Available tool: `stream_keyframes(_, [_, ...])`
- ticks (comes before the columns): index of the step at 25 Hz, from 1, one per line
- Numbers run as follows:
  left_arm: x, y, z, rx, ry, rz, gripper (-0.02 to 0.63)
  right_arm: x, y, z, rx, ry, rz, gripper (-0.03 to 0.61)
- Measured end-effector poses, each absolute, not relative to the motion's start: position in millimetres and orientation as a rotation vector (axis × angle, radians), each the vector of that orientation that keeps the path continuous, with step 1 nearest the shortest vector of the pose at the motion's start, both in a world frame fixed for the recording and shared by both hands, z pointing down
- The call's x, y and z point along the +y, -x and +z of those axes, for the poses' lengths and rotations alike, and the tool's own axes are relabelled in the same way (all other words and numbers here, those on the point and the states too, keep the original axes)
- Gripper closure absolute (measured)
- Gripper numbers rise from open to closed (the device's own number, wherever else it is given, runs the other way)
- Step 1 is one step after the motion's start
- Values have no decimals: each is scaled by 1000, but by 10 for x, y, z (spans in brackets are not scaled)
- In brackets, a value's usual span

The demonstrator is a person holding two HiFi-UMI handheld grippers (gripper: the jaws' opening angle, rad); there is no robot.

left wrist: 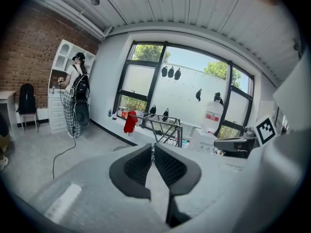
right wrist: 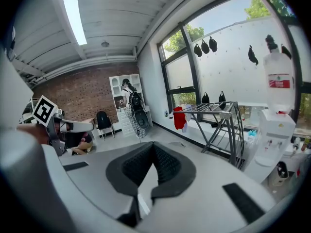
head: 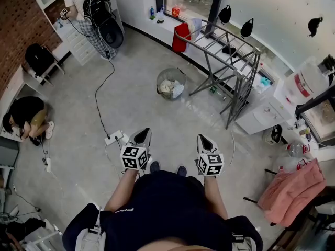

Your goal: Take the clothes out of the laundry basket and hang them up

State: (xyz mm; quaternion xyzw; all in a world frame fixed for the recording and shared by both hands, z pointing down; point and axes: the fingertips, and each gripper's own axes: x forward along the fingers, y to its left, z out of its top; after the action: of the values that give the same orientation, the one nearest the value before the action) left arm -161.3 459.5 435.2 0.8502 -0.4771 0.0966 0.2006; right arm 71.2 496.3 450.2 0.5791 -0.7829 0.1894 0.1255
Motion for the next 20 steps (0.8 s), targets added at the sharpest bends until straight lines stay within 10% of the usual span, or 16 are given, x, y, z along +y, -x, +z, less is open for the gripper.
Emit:
stream_keyframes(3, [4558, 1613, 4326, -1353, -2379, 263, 581, 4937, -733, 4494, -2284, -1683, 549, 577])
stream_keyframes(6, [4530, 1588, 4341, -1352, -2385, 247, 366, 4921, -762, 4505, -2286, -1684, 555, 577])
stream_keyframes(8, [4520, 1609, 4354, -1379, -2390, 245, 333, 4922, -762, 4529, -2288, -1684, 577, 577])
stream_keyframes(20, [4558, 1454, 4346, -1419, -2376, 251, 301, 4909, -947, 4510, -2301, -1660, 577, 577])
